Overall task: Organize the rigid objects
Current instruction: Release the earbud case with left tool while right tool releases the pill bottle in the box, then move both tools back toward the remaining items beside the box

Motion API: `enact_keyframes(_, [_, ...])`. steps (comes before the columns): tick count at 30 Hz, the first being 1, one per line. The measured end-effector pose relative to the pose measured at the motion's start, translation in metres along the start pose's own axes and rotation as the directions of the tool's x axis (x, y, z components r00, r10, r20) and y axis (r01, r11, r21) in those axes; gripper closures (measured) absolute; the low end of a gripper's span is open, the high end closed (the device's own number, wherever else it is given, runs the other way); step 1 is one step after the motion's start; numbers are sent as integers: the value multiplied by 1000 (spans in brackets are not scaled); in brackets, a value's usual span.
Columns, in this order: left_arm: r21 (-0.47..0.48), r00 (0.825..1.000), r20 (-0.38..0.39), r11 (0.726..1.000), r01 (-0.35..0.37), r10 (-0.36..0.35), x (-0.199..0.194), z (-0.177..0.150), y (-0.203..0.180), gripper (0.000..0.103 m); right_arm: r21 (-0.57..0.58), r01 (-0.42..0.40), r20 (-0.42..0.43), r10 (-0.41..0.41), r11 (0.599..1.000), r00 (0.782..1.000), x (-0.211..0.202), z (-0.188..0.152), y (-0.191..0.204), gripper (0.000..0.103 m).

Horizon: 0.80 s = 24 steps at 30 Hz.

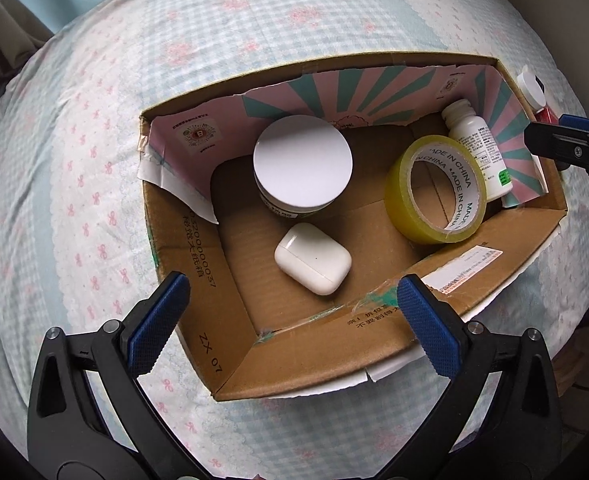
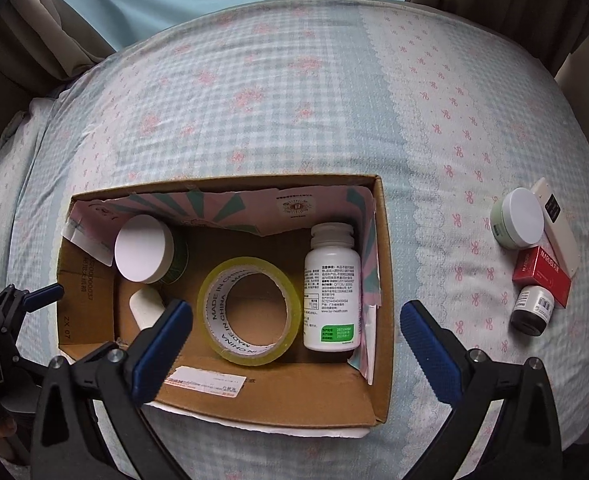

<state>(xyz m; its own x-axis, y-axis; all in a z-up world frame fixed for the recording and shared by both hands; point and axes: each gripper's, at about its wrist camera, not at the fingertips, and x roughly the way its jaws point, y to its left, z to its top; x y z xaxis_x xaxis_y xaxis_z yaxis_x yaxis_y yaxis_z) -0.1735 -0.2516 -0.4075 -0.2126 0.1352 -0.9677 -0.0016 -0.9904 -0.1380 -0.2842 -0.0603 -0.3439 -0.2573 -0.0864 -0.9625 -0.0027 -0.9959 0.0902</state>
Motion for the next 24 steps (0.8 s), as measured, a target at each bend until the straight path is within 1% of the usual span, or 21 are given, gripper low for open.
enact_keyframes(4, [1,1000,13,1000,-17,17,-16,-5,-7,0,-14,-13,-13,13,1000,1000,-12,-4,2,0])
enact_keyframes(7, [-10,999,28,1000,-27,28,-32,-6,-7,0,-30,-14,7,14,999,1000,-28,-6,6,0])
enact_keyframes(9, [-35,999,39,999,-26,27,-45,-7,-6,0,-33,-26,22,26,999,999,-41,-6,8,0])
enact_keyframes(12, [-74,998,65,997,-16,21,-69,-11,-4,0,-46,-18,45,20,999,999,-63,-8,10,0])
enact_keyframes(15, [-97,996,86,995,-26,35,-91,-16,-7,0,-55,-12,71,16,998,997,-87,-13,9,0])
enact_keyframes(18, [-113,993,105,993,-44,56,-114,-21,-16,0,-36,-17,98,21,999,995,-111,-20,0,0])
enact_keyframes(21, [-132,989,139,991,-22,41,-138,-25,-28,0,-4,-26,131,26,1000,991,-136,-27,-16,0])
enact_keyframes(24, [-156,985,174,987,25,3,-158,-26,-45,0,16,-2,162,-1,1000,987,-158,-33,-37,0])
